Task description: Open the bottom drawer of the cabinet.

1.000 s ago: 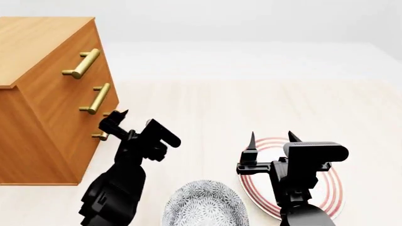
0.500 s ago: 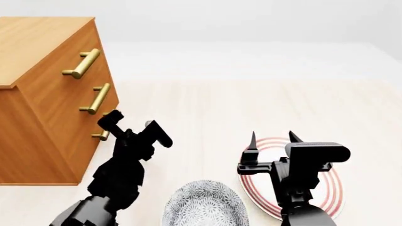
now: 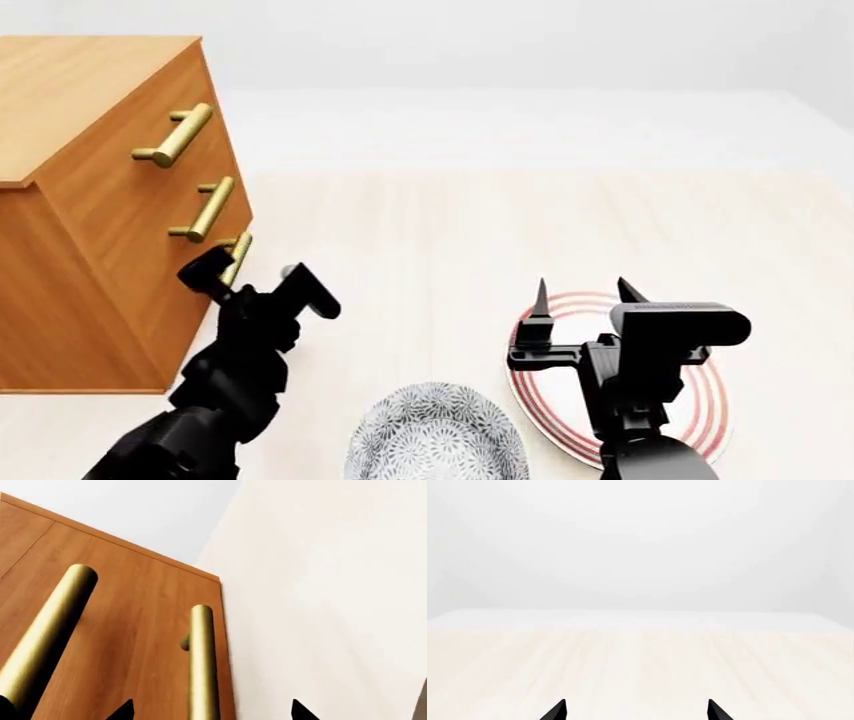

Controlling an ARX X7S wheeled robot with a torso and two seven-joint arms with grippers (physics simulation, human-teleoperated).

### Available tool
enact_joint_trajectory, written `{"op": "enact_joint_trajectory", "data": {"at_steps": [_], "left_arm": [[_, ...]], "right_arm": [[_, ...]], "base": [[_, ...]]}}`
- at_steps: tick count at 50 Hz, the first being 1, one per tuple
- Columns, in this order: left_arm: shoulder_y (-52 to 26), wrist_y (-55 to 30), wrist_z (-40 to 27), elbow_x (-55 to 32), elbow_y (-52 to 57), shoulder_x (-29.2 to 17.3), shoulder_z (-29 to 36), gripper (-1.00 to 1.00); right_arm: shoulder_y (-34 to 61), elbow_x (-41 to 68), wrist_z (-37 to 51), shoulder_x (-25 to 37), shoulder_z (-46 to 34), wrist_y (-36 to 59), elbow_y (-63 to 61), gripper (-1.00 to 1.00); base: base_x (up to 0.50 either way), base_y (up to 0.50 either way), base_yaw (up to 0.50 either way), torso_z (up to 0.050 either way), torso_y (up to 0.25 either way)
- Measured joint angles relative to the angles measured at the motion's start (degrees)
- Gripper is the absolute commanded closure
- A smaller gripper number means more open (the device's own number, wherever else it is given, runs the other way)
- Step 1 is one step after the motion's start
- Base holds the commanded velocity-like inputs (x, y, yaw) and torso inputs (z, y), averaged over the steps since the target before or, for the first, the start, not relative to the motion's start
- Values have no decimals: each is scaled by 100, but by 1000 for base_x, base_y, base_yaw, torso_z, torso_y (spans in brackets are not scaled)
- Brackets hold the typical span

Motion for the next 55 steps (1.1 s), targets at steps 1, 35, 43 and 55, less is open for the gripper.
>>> {"op": "enact_joint_trajectory", "data": {"at_steps": [1, 35, 43, 55], "left_arm": [[-5, -12, -13, -52, -6, -8, 33, -100], [-73, -415, -261, -956, 11, -165, 618, -100], [-80, -510, -294, -1001, 18, -180, 634, -100], [-69, -541, -300, -1135, -50, -209, 759, 100]], "right_arm": [[1, 6, 4, 3, 1, 5, -6, -100], [-41, 119, 81, 64, -28, -100, 9, -100], [-43, 141, 98, 79, -36, -121, 24, -100], [-45, 173, 127, 101, -50, -142, 33, -100]], "base": [[0, 0, 0, 0, 0], [0, 0, 0, 0, 0], [0, 0, 0, 0, 0], [0, 0, 0, 0, 0]]}}
